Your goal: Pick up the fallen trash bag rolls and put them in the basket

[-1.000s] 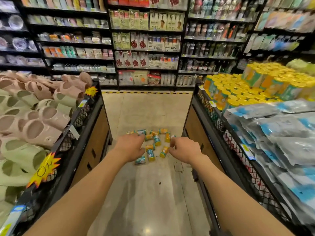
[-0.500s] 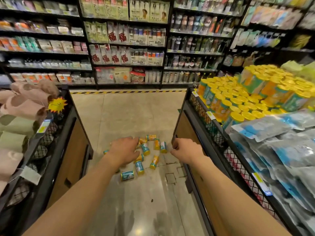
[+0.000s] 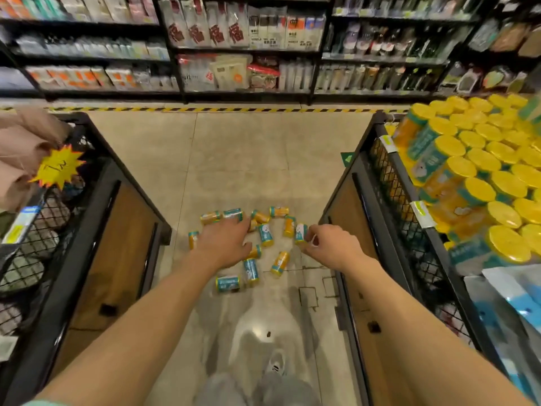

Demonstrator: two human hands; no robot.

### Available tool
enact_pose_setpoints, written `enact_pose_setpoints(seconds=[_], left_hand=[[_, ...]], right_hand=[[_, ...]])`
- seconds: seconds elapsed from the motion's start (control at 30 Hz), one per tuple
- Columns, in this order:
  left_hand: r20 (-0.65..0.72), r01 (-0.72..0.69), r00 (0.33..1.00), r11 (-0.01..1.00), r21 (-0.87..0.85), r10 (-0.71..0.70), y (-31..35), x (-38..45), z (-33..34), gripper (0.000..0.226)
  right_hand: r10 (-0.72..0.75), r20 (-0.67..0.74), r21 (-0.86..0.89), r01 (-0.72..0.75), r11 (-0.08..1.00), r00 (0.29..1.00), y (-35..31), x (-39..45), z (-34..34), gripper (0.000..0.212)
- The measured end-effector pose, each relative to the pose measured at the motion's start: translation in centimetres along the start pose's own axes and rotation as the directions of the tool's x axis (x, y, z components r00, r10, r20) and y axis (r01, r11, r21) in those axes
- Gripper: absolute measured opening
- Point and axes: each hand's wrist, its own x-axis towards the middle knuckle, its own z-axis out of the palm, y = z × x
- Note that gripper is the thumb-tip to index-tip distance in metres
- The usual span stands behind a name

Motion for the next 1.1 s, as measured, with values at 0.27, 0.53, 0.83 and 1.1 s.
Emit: enact_pose_setpoints(seconds=[0.27, 0.53, 0.83, 1.1], left_hand=[[0.162, 0.07, 0.984, 0.998, 0.009, -0.071, -4.3, 9.1, 8.0, 0.04], [0.291, 0.197, 0.945, 0.971, -0.137, -0.151, -8.7, 18.8, 18.7, 0.042], [0.517, 0.605, 0.753, 0.736, -0.303, -0.406, -9.0, 25.9, 41.7, 0.057], [0.56, 0.776, 0.63, 0.408, -0.481, -0.538, -7.5, 32.5, 62.6, 0.068]], right_hand=[[-0.094, 0.12, -0.141, 0.111, 0.984, 0.988, 3.5, 11.9, 4.8, 0.033], [0.108, 0.204, 0.004, -0.111, 0.994, 0.973, 5.6, 23.4, 14.8, 0.037], [0.442, 0.327, 0.444, -0.549, 0.708, 0.835, 11.5, 36.0, 33.8, 0.038], [0.561, 0.419, 0.552, -0.691, 0.467, 0.714, 18.0, 46.7, 52.7, 0.055]])
